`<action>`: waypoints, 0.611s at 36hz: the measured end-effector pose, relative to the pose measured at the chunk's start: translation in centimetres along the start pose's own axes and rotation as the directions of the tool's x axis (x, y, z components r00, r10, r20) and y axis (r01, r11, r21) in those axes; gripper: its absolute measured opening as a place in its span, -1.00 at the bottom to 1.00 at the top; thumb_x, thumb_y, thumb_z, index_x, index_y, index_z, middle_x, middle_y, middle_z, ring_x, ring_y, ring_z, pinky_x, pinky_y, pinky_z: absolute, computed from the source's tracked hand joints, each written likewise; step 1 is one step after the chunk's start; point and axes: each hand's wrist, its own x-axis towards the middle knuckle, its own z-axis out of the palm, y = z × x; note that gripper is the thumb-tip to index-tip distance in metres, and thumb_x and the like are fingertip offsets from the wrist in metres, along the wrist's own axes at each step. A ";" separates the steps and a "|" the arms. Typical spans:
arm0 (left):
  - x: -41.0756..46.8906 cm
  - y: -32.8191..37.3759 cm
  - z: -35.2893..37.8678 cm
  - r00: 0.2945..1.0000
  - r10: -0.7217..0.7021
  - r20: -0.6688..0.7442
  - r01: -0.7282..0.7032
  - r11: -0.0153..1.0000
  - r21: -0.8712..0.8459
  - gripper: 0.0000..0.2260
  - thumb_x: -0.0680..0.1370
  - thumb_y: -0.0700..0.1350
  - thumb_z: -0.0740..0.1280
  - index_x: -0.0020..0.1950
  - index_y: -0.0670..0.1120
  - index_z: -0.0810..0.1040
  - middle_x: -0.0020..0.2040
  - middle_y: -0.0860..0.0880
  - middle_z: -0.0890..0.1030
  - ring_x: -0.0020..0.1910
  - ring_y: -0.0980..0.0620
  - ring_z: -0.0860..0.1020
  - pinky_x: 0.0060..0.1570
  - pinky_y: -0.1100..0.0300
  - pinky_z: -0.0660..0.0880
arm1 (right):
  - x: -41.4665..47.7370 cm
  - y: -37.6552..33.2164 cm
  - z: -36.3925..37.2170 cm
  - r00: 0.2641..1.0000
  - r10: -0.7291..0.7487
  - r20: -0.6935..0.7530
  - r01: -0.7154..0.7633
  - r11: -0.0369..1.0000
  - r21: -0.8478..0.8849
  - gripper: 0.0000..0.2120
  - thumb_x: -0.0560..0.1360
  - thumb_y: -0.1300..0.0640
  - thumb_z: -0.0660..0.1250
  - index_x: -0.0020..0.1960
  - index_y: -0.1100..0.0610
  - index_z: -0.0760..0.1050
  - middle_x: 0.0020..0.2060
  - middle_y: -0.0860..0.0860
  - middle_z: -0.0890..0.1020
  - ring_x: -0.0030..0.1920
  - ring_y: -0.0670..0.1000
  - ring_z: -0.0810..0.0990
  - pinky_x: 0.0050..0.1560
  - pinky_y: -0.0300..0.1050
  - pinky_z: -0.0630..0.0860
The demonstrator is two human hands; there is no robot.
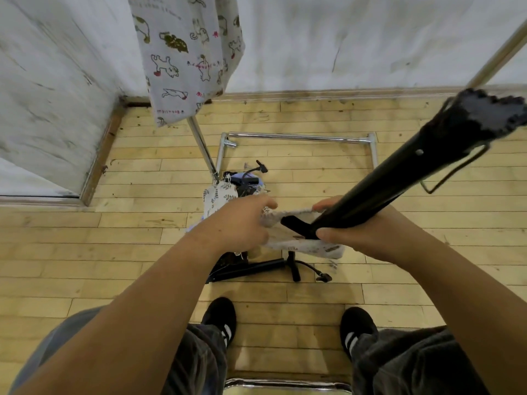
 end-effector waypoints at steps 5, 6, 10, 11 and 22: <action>0.5 0.2 0.0 0.988 0.027 -0.152 -0.028 1.000 -0.006 -0.87 0.64 -0.12 0.31 0.04 0.01 0.66 -0.17 0.10 0.58 -0.22 0.07 0.51 -0.31 0.28 0.35 | -0.2 -0.5 -0.2 0.991 -0.093 -0.099 0.101 0.992 0.077 -0.64 0.41 0.00 0.58 0.15 -0.25 0.61 0.01 -0.26 0.66 0.03 -0.33 0.60 -0.13 -0.42 0.54; 0.5 0.4 0.0 0.987 0.019 -0.160 -0.026 0.999 -0.044 -0.87 0.65 -0.12 0.30 -0.02 0.02 0.64 -0.21 0.11 0.56 -0.25 0.06 0.52 -0.34 0.26 0.36 | -0.2 -0.7 -0.2 0.987 -0.108 -0.117 0.121 0.987 0.109 -0.66 0.42 0.02 0.58 0.14 -0.22 0.62 0.00 -0.25 0.67 0.01 -0.35 0.60 -0.17 -0.42 0.54; 0.2 1.0 0.0 0.981 0.004 -0.192 -0.042 0.980 -0.196 -0.87 0.64 -0.14 0.28 0.00 -0.07 0.63 -0.14 -0.08 0.65 -0.17 -0.08 0.62 -0.17 -0.06 0.62 | -0.3 -1.4 -0.1 0.987 -0.121 -0.106 0.133 0.985 0.112 -0.71 0.46 0.00 0.54 0.14 -0.19 0.62 -0.02 -0.28 0.68 -0.01 -0.45 0.57 -0.09 -0.41 0.53; 0.1 1.0 0.1 0.980 0.004 -0.200 -0.048 0.976 -0.214 -0.87 0.64 -0.14 0.29 0.01 -0.05 0.64 -0.12 -0.09 0.66 -0.16 -0.06 0.64 -0.14 -0.05 0.64 | -0.3 -1.5 0.2 0.989 -0.128 -0.076 0.133 0.989 0.066 -0.74 0.46 0.01 0.54 0.11 -0.20 0.60 -0.06 -0.29 0.66 -0.05 -0.49 0.55 -0.13 -0.46 0.53; -0.1 2.0 0.4 0.988 0.151 -0.003 -0.143 0.923 -0.357 -0.65 0.56 -0.17 0.43 0.30 0.13 0.54 0.05 0.16 0.61 -0.05 0.20 0.60 -0.07 0.28 0.55 | 0.1 -1.6 1.3 0.964 -0.260 -0.056 0.260 0.965 0.004 -0.64 0.43 0.06 0.58 0.07 -0.28 0.54 -0.03 -0.34 0.62 0.00 -0.45 0.54 -0.09 -0.59 0.40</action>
